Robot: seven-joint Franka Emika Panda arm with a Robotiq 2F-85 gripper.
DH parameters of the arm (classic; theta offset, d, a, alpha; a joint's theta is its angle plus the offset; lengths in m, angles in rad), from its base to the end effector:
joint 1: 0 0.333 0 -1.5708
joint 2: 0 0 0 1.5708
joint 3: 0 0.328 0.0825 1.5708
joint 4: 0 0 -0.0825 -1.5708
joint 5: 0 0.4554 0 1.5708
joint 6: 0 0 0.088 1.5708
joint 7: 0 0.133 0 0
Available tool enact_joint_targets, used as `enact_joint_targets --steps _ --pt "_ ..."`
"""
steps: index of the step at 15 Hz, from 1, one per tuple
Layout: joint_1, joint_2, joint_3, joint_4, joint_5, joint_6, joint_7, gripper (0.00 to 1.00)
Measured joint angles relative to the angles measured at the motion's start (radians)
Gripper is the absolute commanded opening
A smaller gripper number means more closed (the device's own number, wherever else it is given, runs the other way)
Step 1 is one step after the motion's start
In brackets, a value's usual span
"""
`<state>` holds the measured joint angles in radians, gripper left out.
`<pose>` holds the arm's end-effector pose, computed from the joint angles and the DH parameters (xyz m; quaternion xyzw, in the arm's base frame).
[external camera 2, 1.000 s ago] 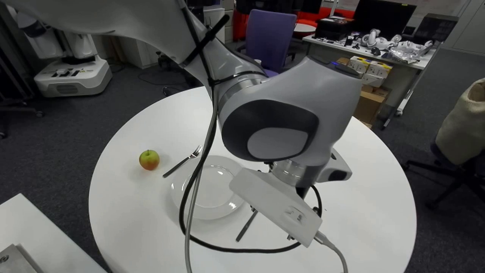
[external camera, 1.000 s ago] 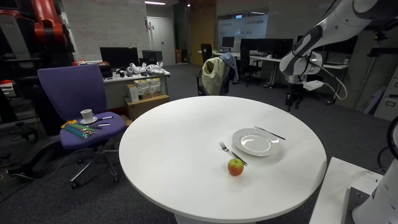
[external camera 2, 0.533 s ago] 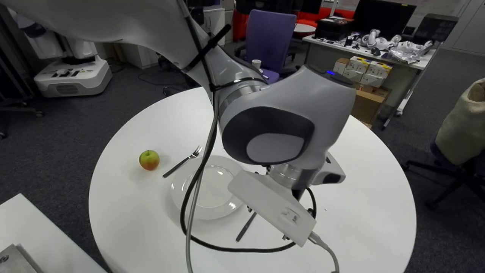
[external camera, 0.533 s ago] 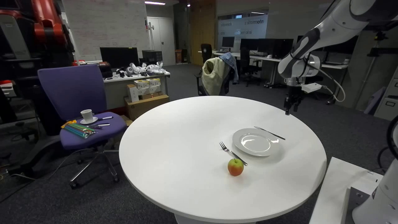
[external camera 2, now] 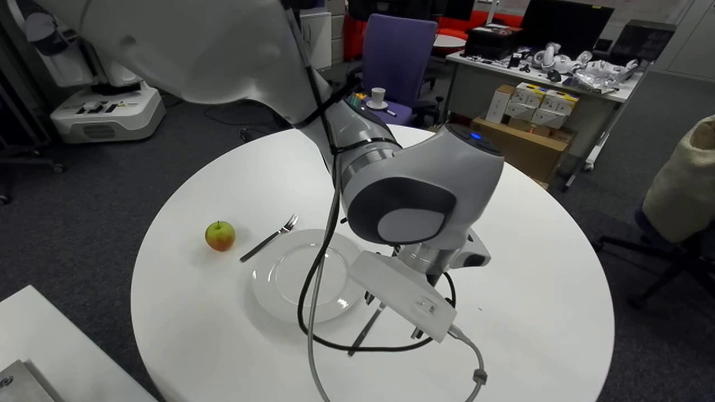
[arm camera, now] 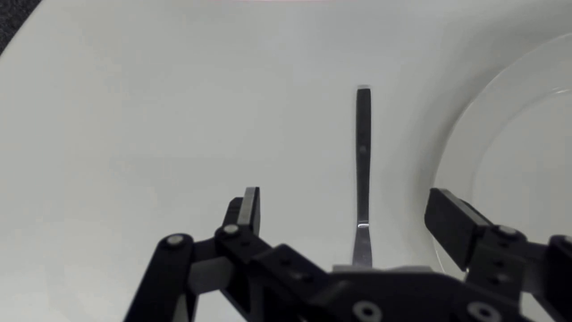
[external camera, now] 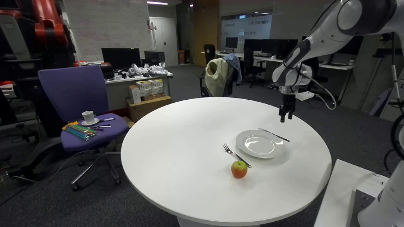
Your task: Pick up the silver knife and put it on the white plate
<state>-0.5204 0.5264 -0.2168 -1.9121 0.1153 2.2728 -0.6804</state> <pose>0.4915 -0.4416 0.1429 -0.9954 0.0587 0.0661 0.0382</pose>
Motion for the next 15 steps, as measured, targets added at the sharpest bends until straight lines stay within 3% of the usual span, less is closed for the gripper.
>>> enact_joint_targets --steps 7,15 --pt "0.007 0.143 0.014 0.123 -0.002 0.000 0.093 1.00" --pt "0.011 0.207 0.041 0.162 -0.005 0.000 0.167 1.00"
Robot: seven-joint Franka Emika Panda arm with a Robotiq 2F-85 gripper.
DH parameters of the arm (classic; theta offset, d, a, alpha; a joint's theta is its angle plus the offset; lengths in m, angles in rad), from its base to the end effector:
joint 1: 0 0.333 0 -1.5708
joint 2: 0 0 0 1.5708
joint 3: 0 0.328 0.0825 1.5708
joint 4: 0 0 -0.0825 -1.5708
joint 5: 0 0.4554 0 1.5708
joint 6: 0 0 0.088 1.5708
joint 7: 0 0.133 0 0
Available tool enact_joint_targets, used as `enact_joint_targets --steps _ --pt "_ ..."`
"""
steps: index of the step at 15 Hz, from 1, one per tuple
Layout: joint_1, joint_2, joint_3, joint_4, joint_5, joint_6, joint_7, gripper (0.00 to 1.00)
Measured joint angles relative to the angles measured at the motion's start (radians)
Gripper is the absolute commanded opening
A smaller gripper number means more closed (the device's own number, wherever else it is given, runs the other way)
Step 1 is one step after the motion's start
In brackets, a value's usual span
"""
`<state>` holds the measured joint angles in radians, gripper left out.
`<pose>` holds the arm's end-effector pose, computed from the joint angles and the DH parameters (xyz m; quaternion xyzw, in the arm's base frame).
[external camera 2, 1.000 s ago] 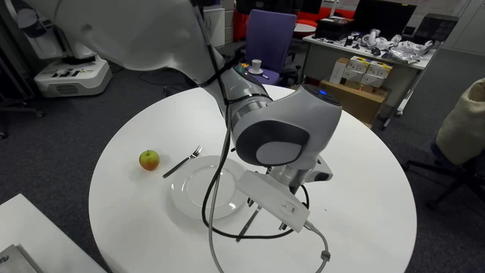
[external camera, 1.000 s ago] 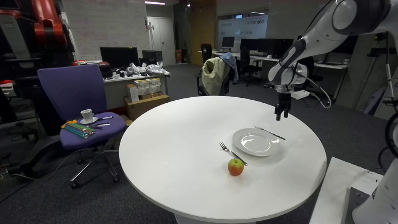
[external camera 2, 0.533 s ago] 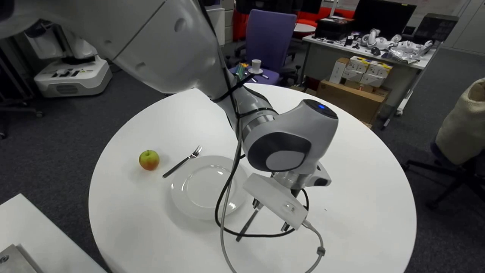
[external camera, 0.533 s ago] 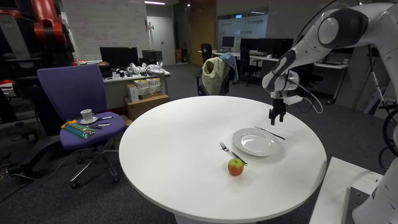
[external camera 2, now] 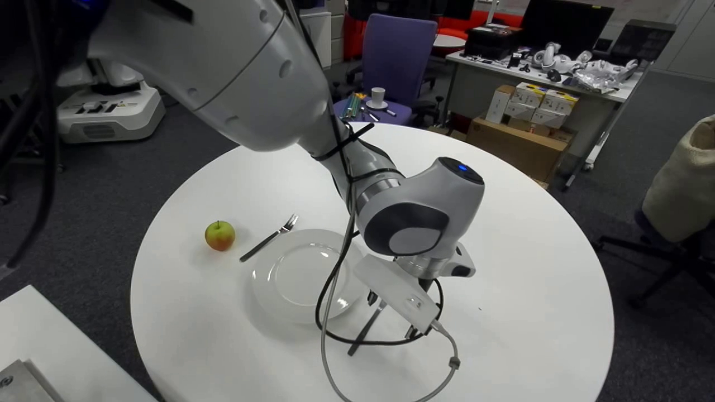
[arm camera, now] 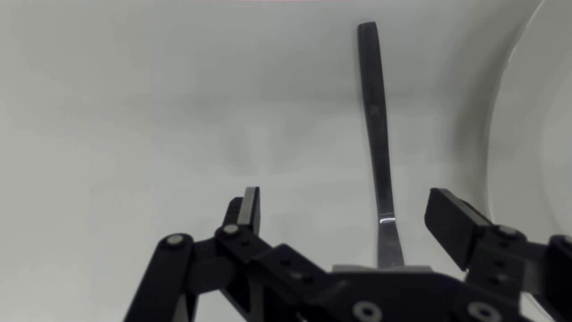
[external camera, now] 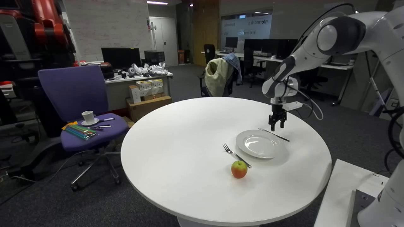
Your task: Pick up the silver knife and put it on the white plate
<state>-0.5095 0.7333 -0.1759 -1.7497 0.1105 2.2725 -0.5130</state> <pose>0.5338 -0.4306 0.0701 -0.9889 0.1090 0.0935 0.0370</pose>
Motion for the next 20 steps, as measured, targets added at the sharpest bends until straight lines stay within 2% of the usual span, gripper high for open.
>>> enact_joint_targets --steps 10,20 --pt "0.006 0.019 0.000 0.008 -0.031 0.000 0.027 1.00" --pt "0.040 0.025 -0.006 0.008 -0.102 0.000 0.105 1.00"
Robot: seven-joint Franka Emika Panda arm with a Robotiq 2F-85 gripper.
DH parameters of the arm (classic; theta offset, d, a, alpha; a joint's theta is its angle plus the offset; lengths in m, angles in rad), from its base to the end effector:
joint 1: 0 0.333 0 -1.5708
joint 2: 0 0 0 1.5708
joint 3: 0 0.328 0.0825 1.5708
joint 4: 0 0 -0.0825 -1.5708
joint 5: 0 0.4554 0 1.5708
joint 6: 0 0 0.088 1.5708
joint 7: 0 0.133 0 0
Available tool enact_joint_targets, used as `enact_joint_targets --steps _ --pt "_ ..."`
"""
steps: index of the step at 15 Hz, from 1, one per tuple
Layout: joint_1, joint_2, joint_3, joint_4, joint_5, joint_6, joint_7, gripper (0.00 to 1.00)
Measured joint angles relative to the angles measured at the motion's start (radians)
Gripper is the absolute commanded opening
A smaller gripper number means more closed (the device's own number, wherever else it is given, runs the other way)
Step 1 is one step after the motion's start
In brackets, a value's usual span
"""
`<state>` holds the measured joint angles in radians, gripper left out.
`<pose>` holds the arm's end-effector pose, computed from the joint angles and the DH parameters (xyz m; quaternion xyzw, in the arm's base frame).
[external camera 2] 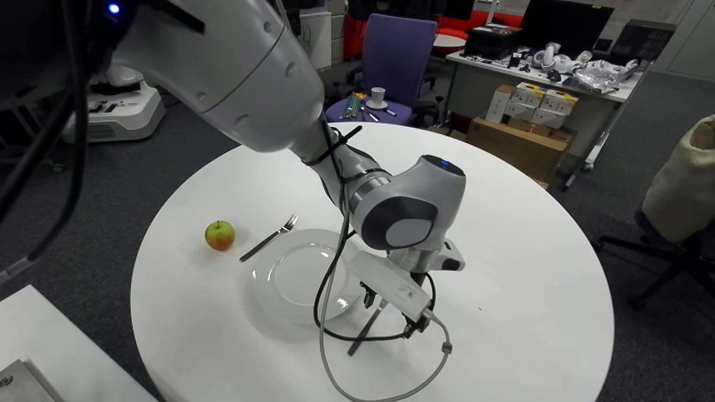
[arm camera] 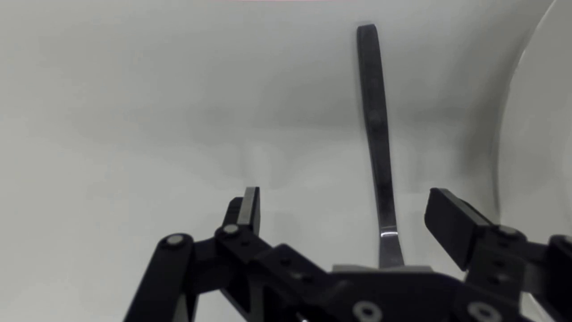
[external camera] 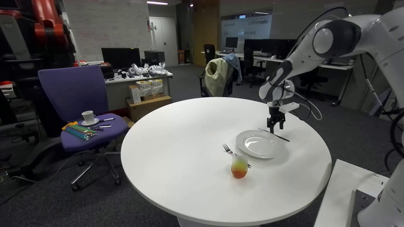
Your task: Pick up the silver knife and put it on the white plate
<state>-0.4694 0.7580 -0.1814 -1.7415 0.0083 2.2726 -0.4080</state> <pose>0.5432 -0.4144 0.0575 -0.9867 0.1057 0.1236 0.0010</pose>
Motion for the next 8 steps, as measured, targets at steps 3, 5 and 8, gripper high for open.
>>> enact_joint_targets --steps 3,5,8 --pt "0.006 0.012 -0.002 0.001 -0.013 0.000 0.013 1.00" --pt "0.009 0.021 -0.005 0.001 -0.017 0.000 0.016 1.00" --pt "0.009 0.024 -0.006 0.002 -0.019 0.000 0.016 0.66"
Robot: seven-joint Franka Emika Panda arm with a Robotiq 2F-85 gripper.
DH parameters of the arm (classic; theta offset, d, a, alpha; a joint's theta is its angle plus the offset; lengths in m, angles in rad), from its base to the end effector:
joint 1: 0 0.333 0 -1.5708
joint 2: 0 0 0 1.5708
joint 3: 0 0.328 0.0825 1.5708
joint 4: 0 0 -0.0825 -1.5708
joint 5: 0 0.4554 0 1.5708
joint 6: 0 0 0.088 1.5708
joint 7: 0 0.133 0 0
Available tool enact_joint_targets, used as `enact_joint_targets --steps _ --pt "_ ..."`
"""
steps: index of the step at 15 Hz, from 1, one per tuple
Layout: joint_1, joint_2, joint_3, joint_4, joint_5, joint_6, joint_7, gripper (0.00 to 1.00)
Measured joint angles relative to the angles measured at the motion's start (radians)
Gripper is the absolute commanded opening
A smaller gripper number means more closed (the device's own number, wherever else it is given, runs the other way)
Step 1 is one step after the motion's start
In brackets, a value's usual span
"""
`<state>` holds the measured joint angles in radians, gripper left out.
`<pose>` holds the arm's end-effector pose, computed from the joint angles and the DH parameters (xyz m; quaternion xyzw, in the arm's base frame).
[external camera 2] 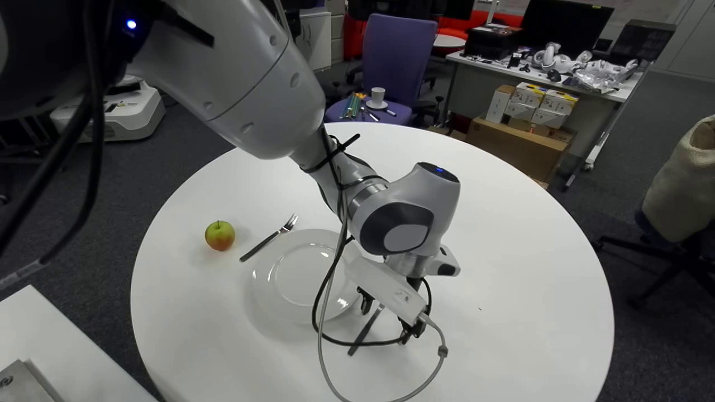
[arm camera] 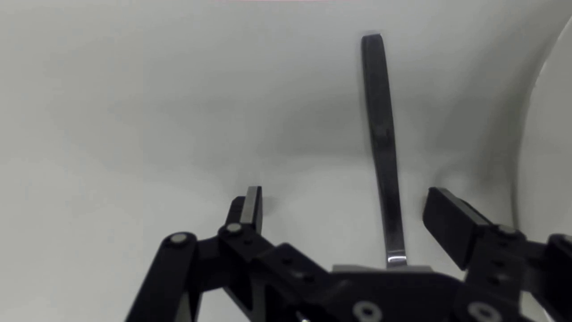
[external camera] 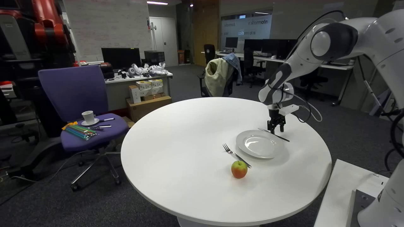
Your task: Pick up the silver knife and put it on the white plate
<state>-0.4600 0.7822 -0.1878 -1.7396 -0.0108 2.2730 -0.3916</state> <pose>0.5388 -0.4110 0.0428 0.9849 -0.1040 -0.1381 0.0043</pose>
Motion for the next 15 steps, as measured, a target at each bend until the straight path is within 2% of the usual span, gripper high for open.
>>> enact_joint_targets --steps 2,6,9,10,12,13,14,15 --pt "0.000 0.000 -0.002 0.005 -0.002 0.000 0.000 0.49" --pt "0.000 -0.001 -0.011 0.022 -0.006 0.000 0.000 0.40" --pt "0.000 0.000 -0.015 0.026 -0.007 -0.001 0.000 0.52" --pt "0.000 0.000 -0.015 0.027 -0.007 -0.001 0.000 0.73" --pt "0.000 0.000 -0.015 0.027 -0.007 -0.001 0.000 0.76" --pt "0.000 0.000 -0.015 0.027 -0.007 -0.001 0.000 0.83" --pt "0.000 0.000 -0.015 0.026 -0.007 -0.001 0.000 0.85" --pt "0.000 0.002 -0.015 0.026 -0.007 -0.001 0.004 0.84"
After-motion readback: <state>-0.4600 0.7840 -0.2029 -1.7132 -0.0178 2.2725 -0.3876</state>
